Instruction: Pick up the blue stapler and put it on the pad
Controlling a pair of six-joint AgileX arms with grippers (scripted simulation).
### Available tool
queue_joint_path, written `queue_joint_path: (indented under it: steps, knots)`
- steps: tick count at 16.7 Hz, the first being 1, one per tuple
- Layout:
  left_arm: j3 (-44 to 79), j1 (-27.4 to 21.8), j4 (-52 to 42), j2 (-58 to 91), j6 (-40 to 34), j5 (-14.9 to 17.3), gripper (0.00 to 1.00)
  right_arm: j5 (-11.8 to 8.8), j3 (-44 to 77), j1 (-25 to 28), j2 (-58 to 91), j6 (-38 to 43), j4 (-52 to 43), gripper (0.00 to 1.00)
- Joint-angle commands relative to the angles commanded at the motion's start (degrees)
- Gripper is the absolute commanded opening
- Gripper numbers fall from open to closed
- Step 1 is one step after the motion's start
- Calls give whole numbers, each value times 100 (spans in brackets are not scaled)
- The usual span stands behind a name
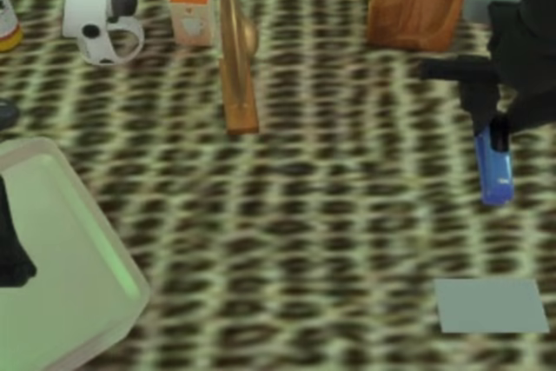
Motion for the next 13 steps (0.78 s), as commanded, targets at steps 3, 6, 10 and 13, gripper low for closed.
queue_joint_path:
  steps: [3,6,10,13]
  knots:
    - [0,0,0,0,0,0,100,9,-759,-84,-431,2263,17,0]
    - [0,0,0,0,0,0,100,30,-1508,-167,-870,4255,55,0]
    - [0,0,0,0,0,0,100,62,-2378,-280,-1494,6463,213,0]
    - [0,0,0,0,0,0,100,80,-2871,-351,-1889,7540,348,0]
